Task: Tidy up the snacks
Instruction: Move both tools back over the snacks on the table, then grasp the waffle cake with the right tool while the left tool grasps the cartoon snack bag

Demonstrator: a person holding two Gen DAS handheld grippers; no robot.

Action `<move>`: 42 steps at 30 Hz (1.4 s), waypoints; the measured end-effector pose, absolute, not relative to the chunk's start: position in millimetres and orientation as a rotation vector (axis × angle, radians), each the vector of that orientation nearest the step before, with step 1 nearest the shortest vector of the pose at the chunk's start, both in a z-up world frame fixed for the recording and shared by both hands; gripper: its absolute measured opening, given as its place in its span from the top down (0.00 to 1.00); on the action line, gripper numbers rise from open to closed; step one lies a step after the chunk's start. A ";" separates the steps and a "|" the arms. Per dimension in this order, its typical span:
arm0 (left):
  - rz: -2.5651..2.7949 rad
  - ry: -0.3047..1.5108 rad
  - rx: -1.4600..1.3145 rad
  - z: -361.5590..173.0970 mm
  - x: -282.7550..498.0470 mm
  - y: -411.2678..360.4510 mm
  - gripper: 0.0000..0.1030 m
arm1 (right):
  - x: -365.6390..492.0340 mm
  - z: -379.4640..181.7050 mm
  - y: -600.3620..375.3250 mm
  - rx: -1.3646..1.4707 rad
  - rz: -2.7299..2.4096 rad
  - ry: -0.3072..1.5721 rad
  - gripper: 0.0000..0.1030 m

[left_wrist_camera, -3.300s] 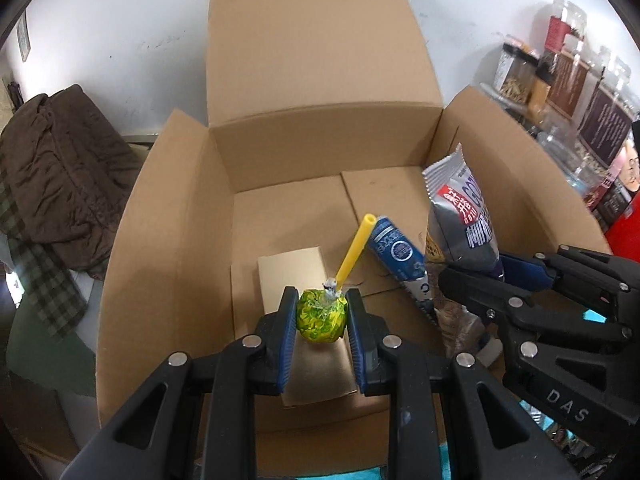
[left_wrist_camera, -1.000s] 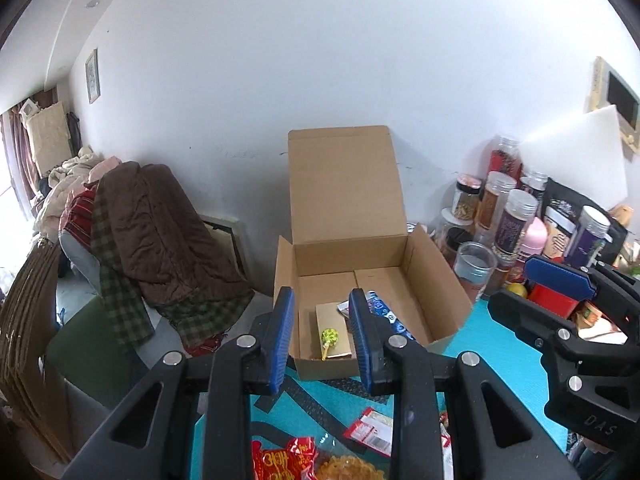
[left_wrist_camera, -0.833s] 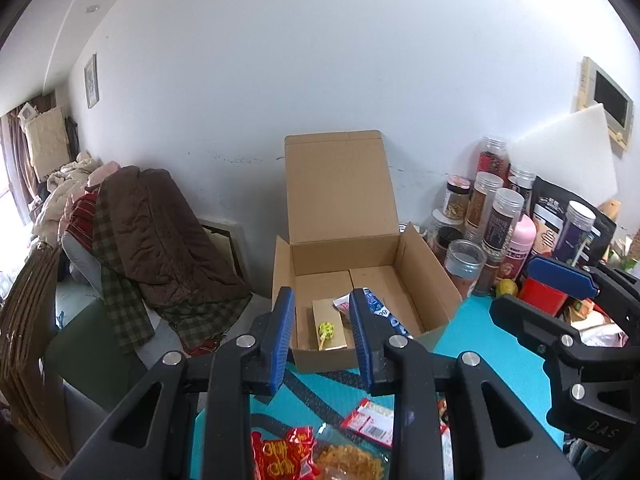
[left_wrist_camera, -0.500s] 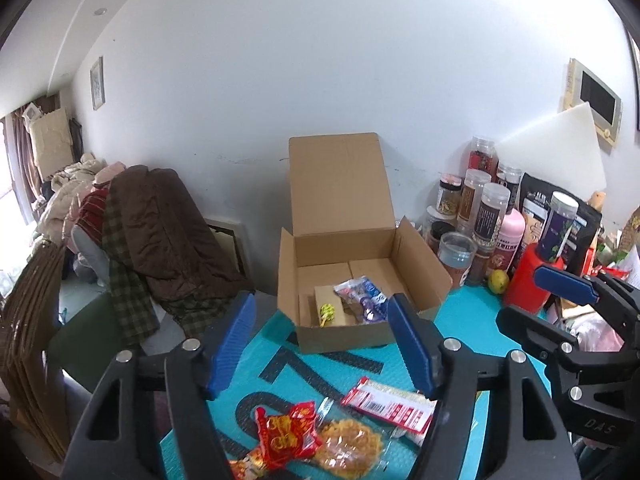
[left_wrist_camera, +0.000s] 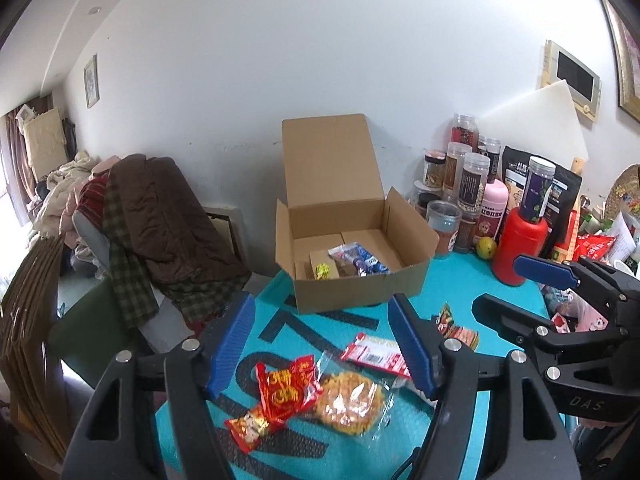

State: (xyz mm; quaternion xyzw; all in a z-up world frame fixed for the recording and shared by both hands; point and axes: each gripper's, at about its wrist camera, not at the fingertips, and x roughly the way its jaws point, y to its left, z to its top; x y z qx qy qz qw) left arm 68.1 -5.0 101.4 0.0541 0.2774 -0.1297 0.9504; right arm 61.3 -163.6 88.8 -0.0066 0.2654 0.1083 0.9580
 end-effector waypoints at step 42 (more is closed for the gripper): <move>-0.233 0.873 -0.062 -41.6 64.5 82.4 0.33 | 93.9 -55.9 -88.6 -0.062 0.403 0.845 0.11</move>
